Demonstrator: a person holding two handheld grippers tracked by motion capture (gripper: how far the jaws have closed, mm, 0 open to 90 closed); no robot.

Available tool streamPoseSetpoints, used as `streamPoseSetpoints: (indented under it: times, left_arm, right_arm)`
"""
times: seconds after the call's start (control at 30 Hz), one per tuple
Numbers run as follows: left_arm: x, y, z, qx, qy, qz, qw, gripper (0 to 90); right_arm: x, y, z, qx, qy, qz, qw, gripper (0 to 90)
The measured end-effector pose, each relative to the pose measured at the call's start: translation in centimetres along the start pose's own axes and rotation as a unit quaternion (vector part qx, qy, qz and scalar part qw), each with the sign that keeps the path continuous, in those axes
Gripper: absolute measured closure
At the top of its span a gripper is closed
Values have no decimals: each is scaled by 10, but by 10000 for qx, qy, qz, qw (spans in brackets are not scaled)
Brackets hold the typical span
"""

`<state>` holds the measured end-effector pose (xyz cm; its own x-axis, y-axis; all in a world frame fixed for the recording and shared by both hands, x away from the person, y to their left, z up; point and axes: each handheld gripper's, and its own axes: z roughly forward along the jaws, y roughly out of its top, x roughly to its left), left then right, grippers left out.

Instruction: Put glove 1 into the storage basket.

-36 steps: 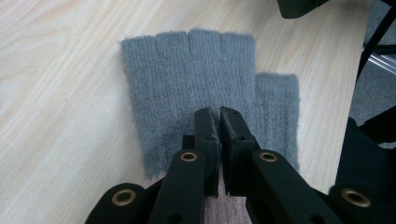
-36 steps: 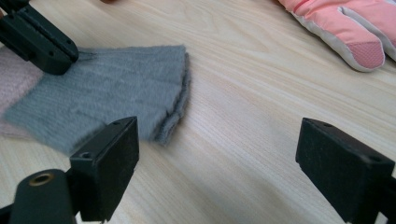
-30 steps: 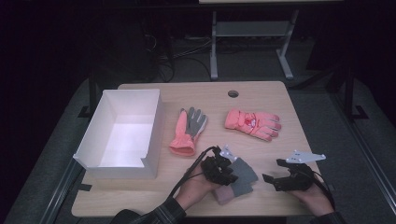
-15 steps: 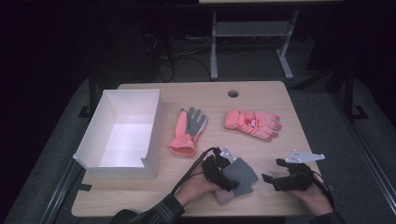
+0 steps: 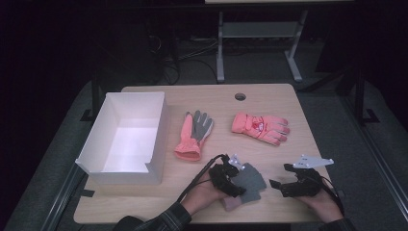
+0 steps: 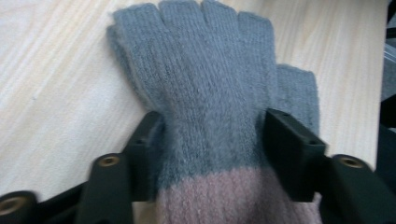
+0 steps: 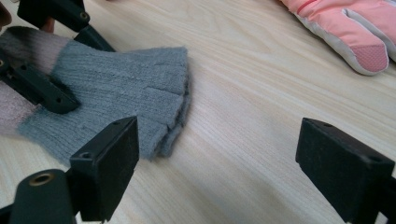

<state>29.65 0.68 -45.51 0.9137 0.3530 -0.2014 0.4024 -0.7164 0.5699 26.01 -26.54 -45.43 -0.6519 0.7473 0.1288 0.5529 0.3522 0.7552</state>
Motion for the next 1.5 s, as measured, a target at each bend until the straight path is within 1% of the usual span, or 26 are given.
streamPoseSetpoints:
  times: [0.03,0.07,0.1,0.17,0.3,0.37,0.4,0.43,0.5,0.57,0.6,0.7,0.83,0.87,0.93,1.0,1.03,1.07,1.1,1.13,1.17,1.23,1.27,1.5]
  left_arm:
    - [0,0,0,0,0,0,10000,505]
    - [1,0,0,17,-68,-24,10000,544]
    - [1,0,0,21,-136,-59,9999,544]
    - [3,0,0,41,-260,-147,9995,619]
    - [4,1,0,60,-327,-176,9993,646]
    - [4,2,-1,68,-351,-151,9992,656]
    - [5,3,-2,58,-414,-117,9991,662]
    - [5,3,-2,58,-414,-117,9991,664]
    - [5,5,-4,34,-482,-160,9987,665]
    - [5,6,-6,39,-538,-103,9985,667]
    - [5,6,-7,18,-564,-122,9983,667]
    - [5,8,-10,-25,-607,-122,9981,667]
    - [5,11,-18,-22,-598,-90,9982,667]
    - [7,11,-22,-45,-579,-93,9983,667]
    - [7,11,-24,-51,-562,-95,9984,667]
    - [10,10,-31,-86,-515,-150,9985,667]
    - [10,10,-31,-86,-515,-150,9985,668]
    - [11,9,-35,-111,-508,-206,9984,668]
    - [11,10,-38,-115,-484,-168,9986,668]
    - [12,11,-44,-144,-464,-200,9986,668]
    - [12,11,-44,-144,-464,-200,9986,668]
    - [14,12,-51,-211,-446,-217,9985,668]
    - [14,13,-54,-188,-414,-213,9987,668]
    - [20,14,-77,-284,-262,-293,9988,668]
  right_arm:
    - [0,0,0,0,0,0,10000,132]
    - [0,0,0,-4,-7,-15,10000,132]
    - [0,0,0,-4,-7,-15,10000,132]
    - [1,0,1,-3,-37,-42,10000,132]
    - [1,0,1,-3,-55,-27,10000,133]
    - [0,0,2,-2,-84,-43,10000,134]
    - [1,0,2,21,-105,-29,9999,134]
    - [1,0,2,21,-105,-29,9999,134]
    - [1,0,2,12,-109,-28,9999,135]
    - [1,1,3,23,-129,-56,9999,135]
    - [2,1,3,30,-179,-67,9998,135]
    - [2,0,3,11,-181,-80,9998,135]
    - [1,0,2,-18,-165,-34,9999,135]
    - [1,0,3,-18,-177,-6,9998,135]
    - [1,0,3,-13,-177,-11,9998,135]
    - [2,0,3,-23,-163,-29,9999,134]
    - [2,0,3,-23,-163,-29,9999,134]
    - [2,0,4,-16,-166,-34,9999,135]
    - [2,1,4,4,-167,-30,9999,134]
    - [3,0,4,26,-158,-34,9999,135]
    - [3,0,4,26,-158,-34,9999,135]
    - [3,0,5,32,-162,-48,9999,135]
    - [3,0,5,40,-172,-58,9998,135]
    - [4,0,6,57,-215,-139,9997,134]
